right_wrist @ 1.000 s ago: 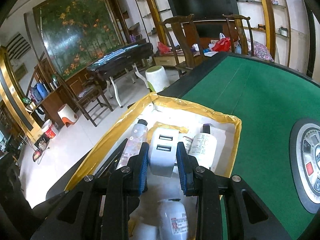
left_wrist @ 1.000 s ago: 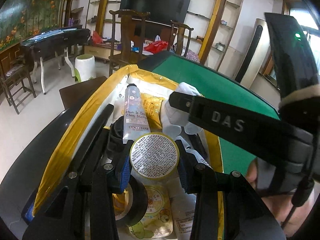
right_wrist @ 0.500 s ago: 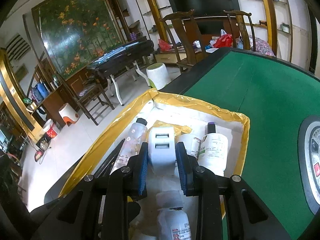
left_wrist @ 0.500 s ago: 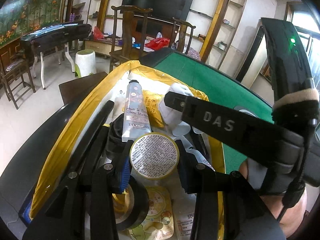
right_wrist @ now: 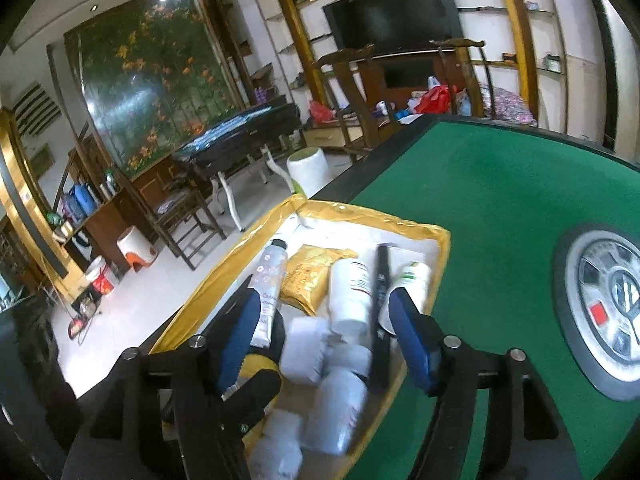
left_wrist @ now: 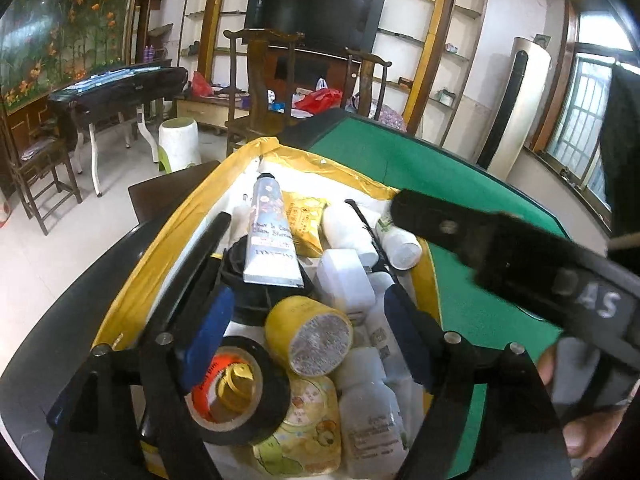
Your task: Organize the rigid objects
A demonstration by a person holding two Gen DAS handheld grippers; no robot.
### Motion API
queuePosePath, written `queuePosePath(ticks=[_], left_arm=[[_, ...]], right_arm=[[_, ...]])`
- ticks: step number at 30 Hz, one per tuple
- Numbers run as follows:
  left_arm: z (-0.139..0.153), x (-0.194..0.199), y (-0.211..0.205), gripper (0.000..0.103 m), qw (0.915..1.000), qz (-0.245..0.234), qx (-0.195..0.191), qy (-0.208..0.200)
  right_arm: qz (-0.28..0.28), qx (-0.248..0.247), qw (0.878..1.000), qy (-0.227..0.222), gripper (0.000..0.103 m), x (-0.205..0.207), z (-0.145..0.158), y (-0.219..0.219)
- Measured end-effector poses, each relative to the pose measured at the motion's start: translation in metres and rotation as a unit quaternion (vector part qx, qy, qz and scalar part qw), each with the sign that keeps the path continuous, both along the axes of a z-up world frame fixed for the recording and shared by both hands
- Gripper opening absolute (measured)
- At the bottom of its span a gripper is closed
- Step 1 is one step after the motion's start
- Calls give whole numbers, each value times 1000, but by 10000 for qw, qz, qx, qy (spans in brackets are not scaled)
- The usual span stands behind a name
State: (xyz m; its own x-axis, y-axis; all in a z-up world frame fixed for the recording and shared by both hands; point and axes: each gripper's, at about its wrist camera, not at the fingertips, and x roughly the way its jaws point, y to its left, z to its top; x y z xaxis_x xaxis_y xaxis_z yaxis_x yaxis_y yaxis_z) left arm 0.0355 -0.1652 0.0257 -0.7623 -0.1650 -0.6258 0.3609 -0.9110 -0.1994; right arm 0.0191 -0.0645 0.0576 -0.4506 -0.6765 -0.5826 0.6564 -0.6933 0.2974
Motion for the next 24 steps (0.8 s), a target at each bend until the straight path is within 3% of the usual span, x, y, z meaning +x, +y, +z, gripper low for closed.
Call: queuePosePath(ticks=[5,9,19,24], left_arm=[[2,3,8,78,9999,10,-125,-13],[4,6,16,78,9996,36,-282,-4],[9,14,29,81,9982,152,-560,114],[19,26,36,85,9933,410,-1018,351]], right_arm=[[-222,-92,9997,45,63,6,3,24],[-437,-67,9987,234,70,16,1,42],[-795,159,9963,281,79,39,-22,94],[-884,98,9958,197,82,47,-26,109]])
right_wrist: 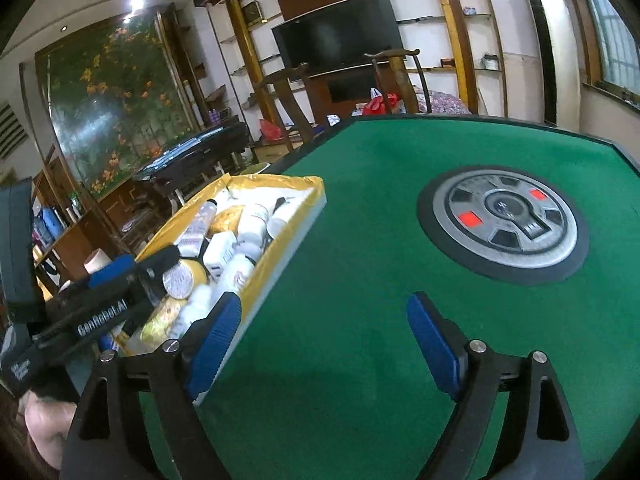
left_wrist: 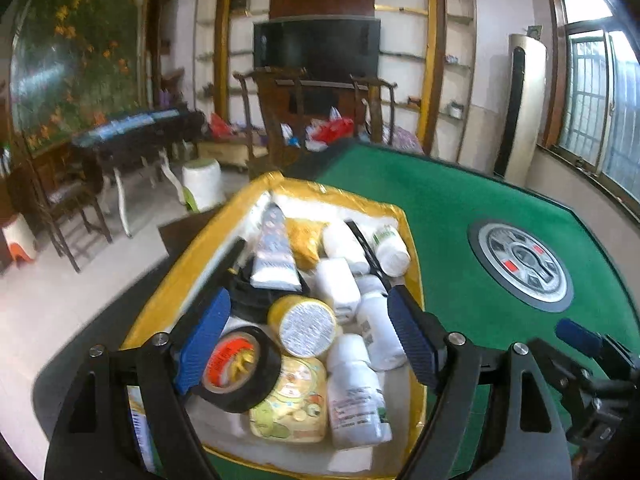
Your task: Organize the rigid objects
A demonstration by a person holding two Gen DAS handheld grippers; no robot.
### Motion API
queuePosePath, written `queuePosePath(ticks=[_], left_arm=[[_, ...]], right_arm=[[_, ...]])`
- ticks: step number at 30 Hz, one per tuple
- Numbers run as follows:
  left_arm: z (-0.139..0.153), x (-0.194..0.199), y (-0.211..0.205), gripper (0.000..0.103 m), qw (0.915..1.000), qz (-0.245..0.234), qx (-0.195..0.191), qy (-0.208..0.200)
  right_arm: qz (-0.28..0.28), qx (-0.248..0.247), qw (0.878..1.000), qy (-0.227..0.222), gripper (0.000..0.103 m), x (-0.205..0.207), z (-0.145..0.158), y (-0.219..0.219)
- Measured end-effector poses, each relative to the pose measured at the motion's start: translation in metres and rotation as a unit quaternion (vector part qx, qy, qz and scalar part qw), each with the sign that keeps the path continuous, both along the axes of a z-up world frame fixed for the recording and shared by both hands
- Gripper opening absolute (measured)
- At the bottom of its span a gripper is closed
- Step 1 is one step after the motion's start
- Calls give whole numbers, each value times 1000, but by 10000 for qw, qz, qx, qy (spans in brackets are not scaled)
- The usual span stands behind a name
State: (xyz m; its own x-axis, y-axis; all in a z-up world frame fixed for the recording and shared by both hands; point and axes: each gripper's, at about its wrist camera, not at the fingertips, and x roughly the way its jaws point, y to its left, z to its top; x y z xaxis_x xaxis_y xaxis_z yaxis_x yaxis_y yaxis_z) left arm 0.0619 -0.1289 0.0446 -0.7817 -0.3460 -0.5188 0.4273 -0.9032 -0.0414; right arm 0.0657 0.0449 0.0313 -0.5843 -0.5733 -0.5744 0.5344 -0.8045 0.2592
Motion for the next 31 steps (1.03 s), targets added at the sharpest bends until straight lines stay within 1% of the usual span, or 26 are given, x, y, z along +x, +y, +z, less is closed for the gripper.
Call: queuePosePath(ticks=[1,4,5,7,10,13,15,16,18,20,21,23,27,28,31], left_arm=[[3,4,1,88,9999,49,-161,-3],[12,12,-3,89,9981,280,-535,-139],[14,15,-5,89,9979,268,-571,-133],[19,23,-12,90,9982,217,-543,-144],[24,34,-21,90,9975,265,-582,-285],[33,46,-34,90,9980,395,-448,-216],[37,54,-35,90,9985,338,-424,-79],[39,57,-34,90,9980,351,-526,-26],[42,59,-28,90,9939,524,-974,-9],[39,58,-22,90,9906,597,-1231,-41],[37,57,-20,90,9904,543,-1270,-75],[33,54,-19,90,9915,424,-1222,-127],[30,51,-24,90,9955,271,-884,-205],[31,54,-23,90,9955,265,-893,-176],[30,57,-18,90,9919,450,-1182,-150]], right_arm=[[-2,2,10000,-7,82,1,-1,2],[-55,-50,10000,61,83,3,-1,9],[-75,-68,9999,70,84,3,-1,10],[-69,-69,9999,77,84,4,-1,10],[-63,-70,9999,99,84,4,-1,10],[-41,-52,9999,106,84,5,-1,10],[-36,-50,9999,100,84,6,0,10],[-36,-45,9999,102,84,6,0,10],[-32,-47,9999,101,84,6,0,10],[-33,-41,9999,105,84,6,0,9],[-36,-47,9999,100,84,6,0,9],[-42,-48,9999,101,84,6,0,9],[-53,-38,9999,94,84,5,0,9],[-65,-24,9999,98,84,5,0,9],[-64,89,9999,112,84,5,1,7]])
